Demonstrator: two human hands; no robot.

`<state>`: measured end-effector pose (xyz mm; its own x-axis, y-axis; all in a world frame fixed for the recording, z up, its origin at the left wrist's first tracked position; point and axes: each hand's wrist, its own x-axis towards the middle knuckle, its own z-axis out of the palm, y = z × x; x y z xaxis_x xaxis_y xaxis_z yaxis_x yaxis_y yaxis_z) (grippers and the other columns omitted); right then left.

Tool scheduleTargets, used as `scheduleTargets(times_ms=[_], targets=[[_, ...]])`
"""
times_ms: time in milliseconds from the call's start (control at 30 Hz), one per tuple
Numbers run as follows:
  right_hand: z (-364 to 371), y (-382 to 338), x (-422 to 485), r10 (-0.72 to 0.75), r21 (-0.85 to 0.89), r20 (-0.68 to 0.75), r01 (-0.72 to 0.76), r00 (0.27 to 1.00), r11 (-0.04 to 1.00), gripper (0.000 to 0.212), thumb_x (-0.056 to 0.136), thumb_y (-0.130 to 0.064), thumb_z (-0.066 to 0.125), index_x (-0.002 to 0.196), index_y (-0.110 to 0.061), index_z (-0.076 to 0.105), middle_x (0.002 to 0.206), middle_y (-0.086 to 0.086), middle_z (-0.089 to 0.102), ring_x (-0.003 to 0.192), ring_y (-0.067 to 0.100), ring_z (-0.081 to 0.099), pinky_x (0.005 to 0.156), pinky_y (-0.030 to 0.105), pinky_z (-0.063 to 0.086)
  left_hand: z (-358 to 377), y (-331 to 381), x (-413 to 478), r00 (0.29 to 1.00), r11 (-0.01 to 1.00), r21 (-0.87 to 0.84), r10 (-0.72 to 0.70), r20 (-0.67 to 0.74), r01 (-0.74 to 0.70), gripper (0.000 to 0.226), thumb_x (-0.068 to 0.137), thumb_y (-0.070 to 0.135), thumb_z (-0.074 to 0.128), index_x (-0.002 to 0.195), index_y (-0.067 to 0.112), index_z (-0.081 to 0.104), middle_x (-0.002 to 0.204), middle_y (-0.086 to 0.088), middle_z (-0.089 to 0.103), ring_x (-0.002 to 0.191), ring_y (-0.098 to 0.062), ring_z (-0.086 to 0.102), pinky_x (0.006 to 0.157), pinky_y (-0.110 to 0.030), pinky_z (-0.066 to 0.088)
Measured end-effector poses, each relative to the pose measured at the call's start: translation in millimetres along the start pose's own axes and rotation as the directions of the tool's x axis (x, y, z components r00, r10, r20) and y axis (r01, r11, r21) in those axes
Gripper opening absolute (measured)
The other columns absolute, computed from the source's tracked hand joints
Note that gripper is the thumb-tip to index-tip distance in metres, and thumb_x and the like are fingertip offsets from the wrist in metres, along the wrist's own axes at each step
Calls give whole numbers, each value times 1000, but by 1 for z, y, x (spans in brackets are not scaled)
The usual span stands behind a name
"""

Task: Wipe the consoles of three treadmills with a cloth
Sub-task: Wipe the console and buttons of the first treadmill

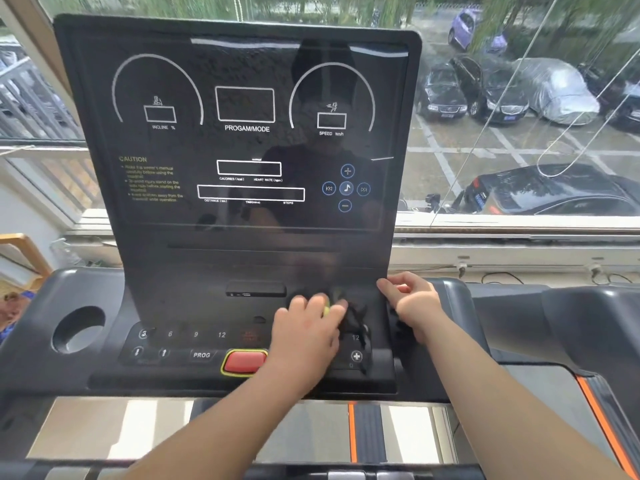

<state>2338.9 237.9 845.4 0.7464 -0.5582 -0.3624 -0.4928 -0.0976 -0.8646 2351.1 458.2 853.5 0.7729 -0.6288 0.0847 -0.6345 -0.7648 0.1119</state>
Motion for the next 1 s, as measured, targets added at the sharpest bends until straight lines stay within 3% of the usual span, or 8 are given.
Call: scheduleTargets(times_ms=[100, 300, 433, 533, 633, 767, 900, 1000], targets=[[1, -2, -1, 3, -19, -5, -3, 1000, 1000, 14, 93, -34, 76, 91, -24, 68, 98, 7, 66, 72, 18, 56, 59, 26, 43, -1, 15, -4, 990, 990, -13, -141, 32, 141, 53, 99, 43, 52, 150, 36, 42, 143, -1, 50, 116, -30, 51, 83, -43, 45], [3, -8, -8, -16, -78, -10, 15, 1000, 997, 16, 98, -31, 70, 99, -17, 65, 87, 1, 62, 72, 17, 53, 61, 27, 44, 5, 46, -21, 964, 971, -63, 239, 115, -233, 51, 74, 34, 70, 124, 35, 61, 108, 4, 65, 85, -27, 54, 62, -35, 34], [6, -6, -9, -36, -78, -51, 32, 998, 996, 13, 98, -31, 71, 100, -18, 67, 87, 0, 64, 73, 17, 56, 71, 30, 45, -10, 12, -3, 990, 998, 61, 6, 142, -15, 53, 95, 28, 55, 146, 34, 41, 143, -1, 47, 122, -33, 44, 88, -43, 39], [7, -8, -10, 5, -65, -85, -10, 996, 998, 19, 97, -32, 72, 105, -15, 69, 89, 4, 67, 81, 24, 62, 74, 33, 48, -25, 12, -3, 972, 992, 84, -111, 208, 96, 51, 97, 23, 57, 146, 28, 45, 144, -7, 44, 127, -36, 41, 95, -46, 40], [14, -8, -19, 8, -97, -151, -23, 989, 995, 22, 97, -32, 70, 114, -19, 66, 101, 8, 68, 88, 26, 65, 77, 38, 56, -36, 38, -9, 960, 995, 95, -22, 280, -5, 44, 94, 19, 65, 136, 20, 54, 136, -13, 47, 123, -39, 43, 95, -50, 41], [30, 0, -40, -192, -434, -277, 56, 941, 899, 40, 94, -31, 66, 131, -25, 54, 131, 9, 55, 118, 32, 56, 99, 54, 54, -39, 26, -1, 941, 993, 95, 40, 337, -76, 39, 93, 22, 69, 131, 22, 61, 131, -11, 50, 123, -37, 46, 96, -52, 42], [52, -13, -68, -307, -514, -113, 208, 945, 832, 9, 97, -29, 59, 105, -32, 58, 108, 1, 55, 104, 24, 55, 87, 41, 53, -45, -18, -12, 943, 991, 133, -62, 326, 19, 34, 94, 17, 63, 127, 24, 65, 128, -9, 53, 119, -36, 51, 93, -47, 43], [70, -14, -85, -395, -590, 39, 340, 918, 732, 10, 97, -25, 59, 97, -26, 68, 100, -5, 54, 99, 19, 53, 82, 37, 51, -51, -64, -31, 928, 980, 147, -177, 329, 135, 31, 92, 22, 59, 122, 30, 65, 129, -4, 52, 121, -34, 51, 93, -43, 42]])
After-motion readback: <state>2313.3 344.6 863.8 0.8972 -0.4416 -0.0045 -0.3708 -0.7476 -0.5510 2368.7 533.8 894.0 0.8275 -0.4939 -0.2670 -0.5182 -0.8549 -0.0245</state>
